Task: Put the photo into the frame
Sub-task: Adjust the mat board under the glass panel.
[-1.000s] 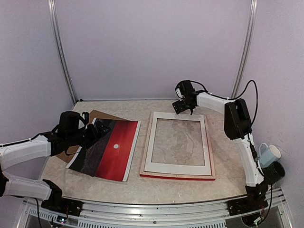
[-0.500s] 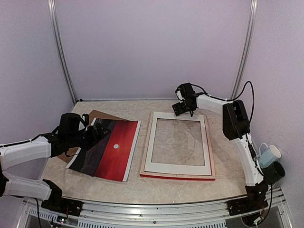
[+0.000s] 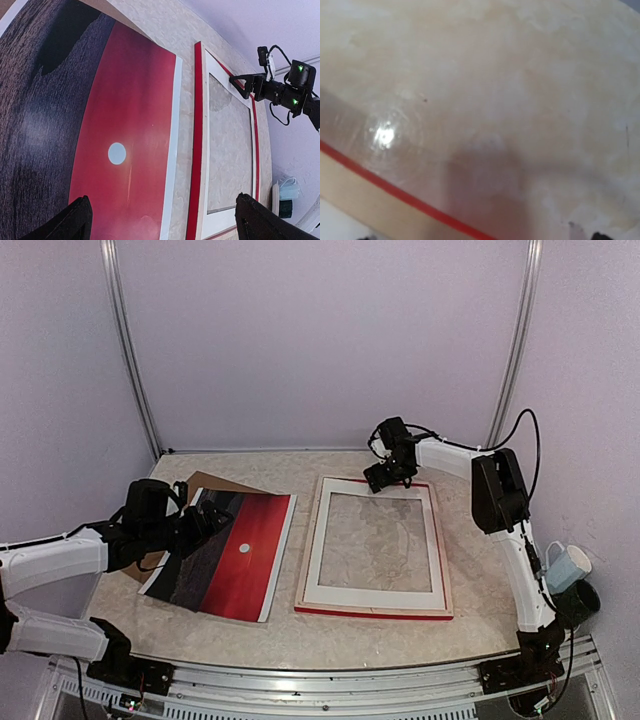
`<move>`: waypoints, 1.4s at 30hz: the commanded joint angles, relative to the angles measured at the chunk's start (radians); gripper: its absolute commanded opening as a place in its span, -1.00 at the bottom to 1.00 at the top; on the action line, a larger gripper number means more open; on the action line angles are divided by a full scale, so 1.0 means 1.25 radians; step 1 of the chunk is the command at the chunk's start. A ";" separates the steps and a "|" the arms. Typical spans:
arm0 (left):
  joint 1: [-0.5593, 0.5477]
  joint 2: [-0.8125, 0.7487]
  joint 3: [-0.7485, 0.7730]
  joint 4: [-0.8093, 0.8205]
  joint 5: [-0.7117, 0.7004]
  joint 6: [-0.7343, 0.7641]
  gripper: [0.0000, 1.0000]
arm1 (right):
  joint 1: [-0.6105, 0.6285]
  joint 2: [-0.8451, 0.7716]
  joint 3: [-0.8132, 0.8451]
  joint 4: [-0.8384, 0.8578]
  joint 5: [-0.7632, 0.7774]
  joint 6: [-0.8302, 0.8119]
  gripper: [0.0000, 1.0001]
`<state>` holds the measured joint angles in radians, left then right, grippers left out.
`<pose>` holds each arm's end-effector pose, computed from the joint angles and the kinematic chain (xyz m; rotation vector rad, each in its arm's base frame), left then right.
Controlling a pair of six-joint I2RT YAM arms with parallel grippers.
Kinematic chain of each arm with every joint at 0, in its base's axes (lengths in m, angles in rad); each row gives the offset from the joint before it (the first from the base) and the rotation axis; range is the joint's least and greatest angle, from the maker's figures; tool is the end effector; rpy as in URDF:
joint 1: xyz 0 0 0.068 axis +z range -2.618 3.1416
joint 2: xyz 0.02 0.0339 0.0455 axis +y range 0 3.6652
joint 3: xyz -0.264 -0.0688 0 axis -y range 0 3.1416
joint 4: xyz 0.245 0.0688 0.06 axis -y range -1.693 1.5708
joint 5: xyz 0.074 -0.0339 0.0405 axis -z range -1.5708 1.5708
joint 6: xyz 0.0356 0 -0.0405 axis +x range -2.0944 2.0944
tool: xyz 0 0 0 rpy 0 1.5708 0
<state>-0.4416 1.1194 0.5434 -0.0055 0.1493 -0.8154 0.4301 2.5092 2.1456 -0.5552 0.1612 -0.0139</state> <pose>0.2095 -0.1049 0.2079 -0.3332 2.2570 -0.8608 0.5018 0.2239 0.1517 -0.4784 2.4262 -0.0227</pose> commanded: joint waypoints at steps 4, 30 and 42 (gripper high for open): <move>-0.016 -0.005 -0.008 0.026 -0.003 -0.010 0.96 | 0.000 -0.010 0.015 -0.052 0.015 -0.005 0.93; 0.067 0.024 0.057 -0.051 -0.024 0.049 0.98 | 0.099 -0.298 -0.215 0.064 -0.346 0.261 0.98; -0.017 -0.095 0.024 -0.105 -0.029 0.116 0.98 | 0.256 -0.381 -0.367 0.174 -0.416 0.341 0.98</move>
<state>-0.3813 1.0706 0.5831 -0.0853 0.1303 -0.7490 0.7128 2.0983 1.7199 -0.3904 -0.3298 0.3935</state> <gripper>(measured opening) 0.989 0.992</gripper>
